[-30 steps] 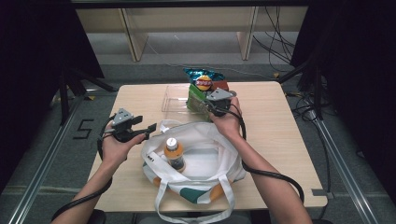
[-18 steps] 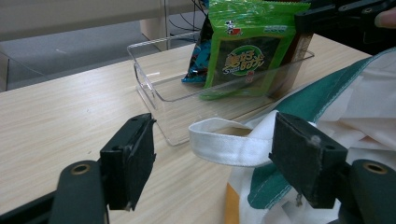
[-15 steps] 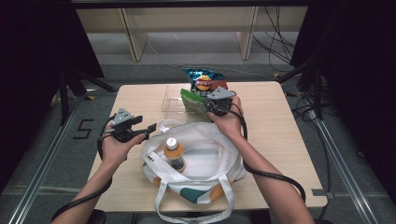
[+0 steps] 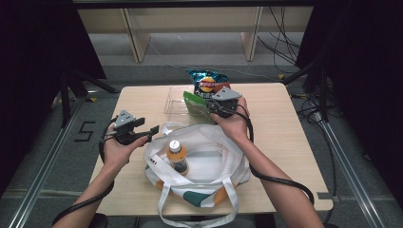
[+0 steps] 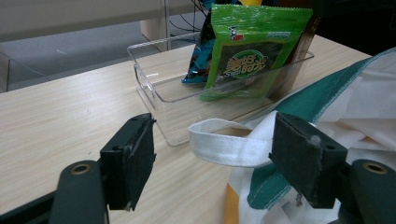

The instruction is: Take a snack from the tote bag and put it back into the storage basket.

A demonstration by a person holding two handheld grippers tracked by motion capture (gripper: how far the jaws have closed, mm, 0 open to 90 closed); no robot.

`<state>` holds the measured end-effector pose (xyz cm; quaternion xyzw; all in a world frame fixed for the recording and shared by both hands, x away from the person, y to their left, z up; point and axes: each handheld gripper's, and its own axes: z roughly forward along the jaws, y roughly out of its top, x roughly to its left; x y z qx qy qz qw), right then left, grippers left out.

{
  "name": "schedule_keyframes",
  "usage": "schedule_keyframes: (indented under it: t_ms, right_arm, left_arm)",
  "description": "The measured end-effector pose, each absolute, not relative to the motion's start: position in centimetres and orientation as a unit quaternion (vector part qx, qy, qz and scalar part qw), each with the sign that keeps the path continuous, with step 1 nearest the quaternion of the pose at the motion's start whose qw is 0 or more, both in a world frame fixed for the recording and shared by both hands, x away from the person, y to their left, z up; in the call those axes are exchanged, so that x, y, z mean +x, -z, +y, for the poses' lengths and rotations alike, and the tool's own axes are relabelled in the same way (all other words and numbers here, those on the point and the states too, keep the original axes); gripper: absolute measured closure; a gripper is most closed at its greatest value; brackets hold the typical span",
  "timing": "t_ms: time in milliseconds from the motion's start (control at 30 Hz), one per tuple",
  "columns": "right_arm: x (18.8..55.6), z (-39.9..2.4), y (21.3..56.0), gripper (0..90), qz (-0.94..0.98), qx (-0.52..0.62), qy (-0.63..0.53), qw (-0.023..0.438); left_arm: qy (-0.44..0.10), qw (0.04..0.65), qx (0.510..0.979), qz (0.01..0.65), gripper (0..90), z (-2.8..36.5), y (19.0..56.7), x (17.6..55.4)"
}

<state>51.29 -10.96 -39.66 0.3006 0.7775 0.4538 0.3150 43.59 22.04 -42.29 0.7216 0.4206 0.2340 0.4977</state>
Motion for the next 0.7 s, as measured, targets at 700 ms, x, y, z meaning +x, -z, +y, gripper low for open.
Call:
schedule_keyframes:
  t_ms: [700]
  right_arm:
    - [46.6,-14.5,37.0,48.1,0.763,0.317,-0.499,0.262]
  left_arm:
    - [-0.238,0.5,0.721,0.417,29.5,21.9,42.2,43.4]
